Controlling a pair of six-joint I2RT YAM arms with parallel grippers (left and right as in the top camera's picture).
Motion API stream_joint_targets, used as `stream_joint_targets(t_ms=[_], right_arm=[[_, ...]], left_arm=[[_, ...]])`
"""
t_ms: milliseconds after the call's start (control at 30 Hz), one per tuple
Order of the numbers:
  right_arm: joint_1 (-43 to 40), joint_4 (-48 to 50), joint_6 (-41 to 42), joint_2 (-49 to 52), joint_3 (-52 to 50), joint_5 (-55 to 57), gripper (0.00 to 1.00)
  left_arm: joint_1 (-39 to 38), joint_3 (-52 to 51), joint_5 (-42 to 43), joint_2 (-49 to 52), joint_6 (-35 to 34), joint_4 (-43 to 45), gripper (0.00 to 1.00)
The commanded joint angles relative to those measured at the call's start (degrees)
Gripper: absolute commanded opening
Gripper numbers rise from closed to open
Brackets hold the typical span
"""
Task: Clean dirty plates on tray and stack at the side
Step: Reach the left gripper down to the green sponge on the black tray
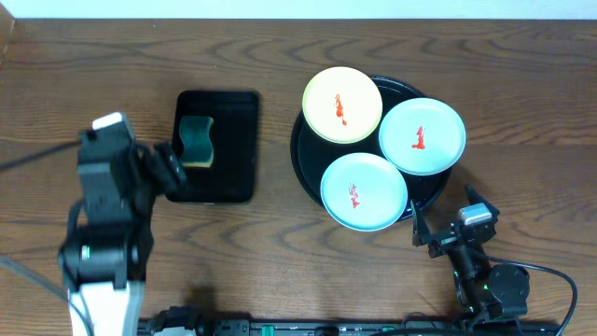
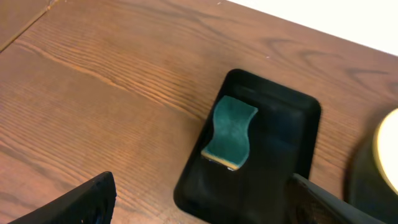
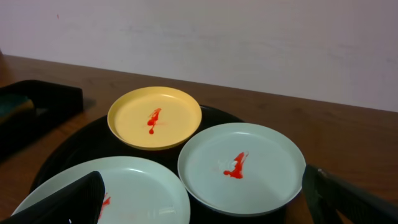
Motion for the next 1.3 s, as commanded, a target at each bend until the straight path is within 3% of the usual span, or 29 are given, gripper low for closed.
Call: stream_joint_targets(t_ms=[0,767,1267], right_arm=[[-0.39,-0.15,-0.68,0.00,-0.07,-0.09,0.99],[-0.42,-0.15,-0.68,0.00,-0.07,-0.11,0.99],[-0.39,-0.17,-0.68,0.00,-0.07,-0.09,0.99]], left_arm=[[0.02,2.21,-2.73,5.57,0.94,1.25,0.87],[0.02,2.21,0.94,24.46,-0.35,4.81,0.86],[0.02,2.08,0.94,25.64,-0.35,8.37,0.86]])
